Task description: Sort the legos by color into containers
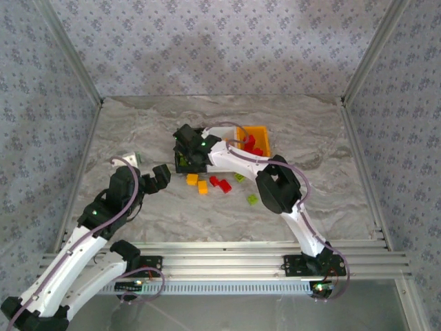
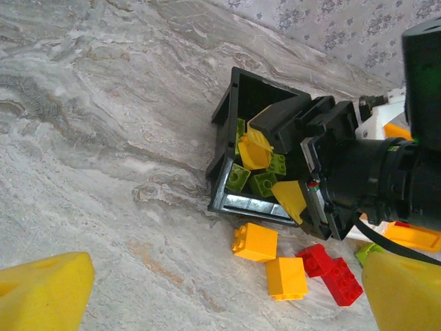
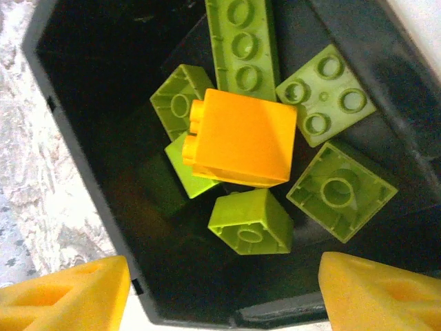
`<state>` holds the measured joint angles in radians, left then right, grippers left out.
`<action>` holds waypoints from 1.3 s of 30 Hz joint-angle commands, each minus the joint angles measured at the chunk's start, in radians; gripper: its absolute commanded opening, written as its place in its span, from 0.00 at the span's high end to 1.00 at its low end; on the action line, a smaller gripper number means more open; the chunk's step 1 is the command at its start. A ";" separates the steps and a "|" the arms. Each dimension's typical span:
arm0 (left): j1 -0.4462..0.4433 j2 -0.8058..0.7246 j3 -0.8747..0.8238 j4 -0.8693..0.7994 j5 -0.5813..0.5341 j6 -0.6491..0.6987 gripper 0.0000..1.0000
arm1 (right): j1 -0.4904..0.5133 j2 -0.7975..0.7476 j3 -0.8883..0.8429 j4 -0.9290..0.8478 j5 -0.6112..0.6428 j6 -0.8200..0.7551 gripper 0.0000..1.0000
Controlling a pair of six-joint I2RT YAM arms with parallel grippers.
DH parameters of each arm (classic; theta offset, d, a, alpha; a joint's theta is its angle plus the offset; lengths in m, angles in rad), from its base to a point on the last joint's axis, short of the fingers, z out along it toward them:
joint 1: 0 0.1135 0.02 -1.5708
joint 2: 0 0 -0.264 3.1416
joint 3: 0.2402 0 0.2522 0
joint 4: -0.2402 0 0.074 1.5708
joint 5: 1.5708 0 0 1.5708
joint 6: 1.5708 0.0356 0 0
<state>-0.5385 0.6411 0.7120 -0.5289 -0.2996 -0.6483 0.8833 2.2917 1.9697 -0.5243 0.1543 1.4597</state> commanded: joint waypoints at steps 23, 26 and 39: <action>0.006 -0.037 0.008 -0.017 0.017 -0.007 0.00 | -0.022 0.140 0.216 -0.244 0.097 0.091 0.26; 0.006 -0.040 0.010 -0.021 0.017 -0.008 0.00 | -0.028 0.167 0.250 -0.283 0.100 0.096 0.26; 0.006 -0.050 0.005 -0.029 0.021 -0.004 0.00 | -0.033 0.212 0.271 -0.306 0.104 0.096 0.35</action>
<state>-0.5385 0.6025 0.7116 -0.5354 -0.2844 -0.6483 0.8661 2.4462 2.2356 -0.7563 0.2127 1.5383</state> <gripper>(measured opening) 0.997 0.661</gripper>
